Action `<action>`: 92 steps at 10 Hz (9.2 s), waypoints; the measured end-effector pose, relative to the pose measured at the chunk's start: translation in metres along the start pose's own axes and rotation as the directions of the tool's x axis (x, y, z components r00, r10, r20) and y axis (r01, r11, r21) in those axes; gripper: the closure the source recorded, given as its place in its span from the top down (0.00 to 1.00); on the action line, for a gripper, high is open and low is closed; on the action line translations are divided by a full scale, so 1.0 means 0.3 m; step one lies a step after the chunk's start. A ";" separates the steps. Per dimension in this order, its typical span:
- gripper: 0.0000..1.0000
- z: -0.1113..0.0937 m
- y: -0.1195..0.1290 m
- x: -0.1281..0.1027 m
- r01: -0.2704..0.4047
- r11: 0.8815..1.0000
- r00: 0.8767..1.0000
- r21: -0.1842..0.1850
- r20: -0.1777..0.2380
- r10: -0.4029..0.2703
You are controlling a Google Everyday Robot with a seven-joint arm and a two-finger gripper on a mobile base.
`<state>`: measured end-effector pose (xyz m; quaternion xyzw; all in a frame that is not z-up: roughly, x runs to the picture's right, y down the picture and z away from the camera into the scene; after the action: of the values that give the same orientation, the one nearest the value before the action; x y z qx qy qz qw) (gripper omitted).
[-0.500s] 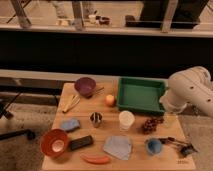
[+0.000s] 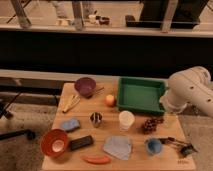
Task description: Stack bowls into tray
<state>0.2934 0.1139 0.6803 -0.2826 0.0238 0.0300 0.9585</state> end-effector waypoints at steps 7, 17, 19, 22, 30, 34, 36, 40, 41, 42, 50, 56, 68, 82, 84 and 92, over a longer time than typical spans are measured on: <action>0.80 0.000 0.000 0.000 0.000 1.000 1.000 0.000 0.000 0.000; 0.80 0.000 0.000 0.000 0.000 1.000 1.000 0.000 0.000 0.000; 0.80 0.000 0.000 0.000 0.000 1.000 1.000 0.000 0.000 0.000; 0.80 0.000 0.000 0.000 0.000 1.000 1.000 0.000 0.000 0.000; 0.80 0.000 0.000 0.000 0.000 1.000 1.000 0.000 0.000 0.000; 0.80 0.000 0.001 0.001 0.000 1.000 1.000 0.000 0.000 0.000; 0.80 -0.006 0.036 -0.025 0.041 0.999 0.999 0.001 0.015 -0.041; 0.80 -0.020 0.147 -0.147 0.176 0.984 0.981 -0.015 0.085 -0.174; 0.80 -0.018 0.162 -0.171 0.196 0.980 0.975 -0.020 0.106 -0.193; 0.80 -0.012 0.182 -0.207 0.220 0.975 0.967 -0.028 0.135 -0.214; 0.80 0.050 0.376 -0.505 0.420 0.904 0.885 -0.079 0.255 -0.389; 0.80 0.113 0.505 -0.688 0.542 0.838 0.816 -0.070 0.280 -0.505; 0.80 0.118 0.672 -1.030 0.698 0.715 0.679 -0.046 0.358 -0.641; 0.80 0.127 0.716 -1.275 0.765 0.644 0.570 0.009 0.457 -0.683; 0.80 0.141 0.735 -1.319 0.781 0.624 0.547 0.014 0.466 -0.696; 0.80 0.162 0.774 -1.510 0.828 0.559 0.471 0.045 0.485 -0.737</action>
<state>-0.1733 0.3151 0.6241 -0.3392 -0.3345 -0.3467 0.8080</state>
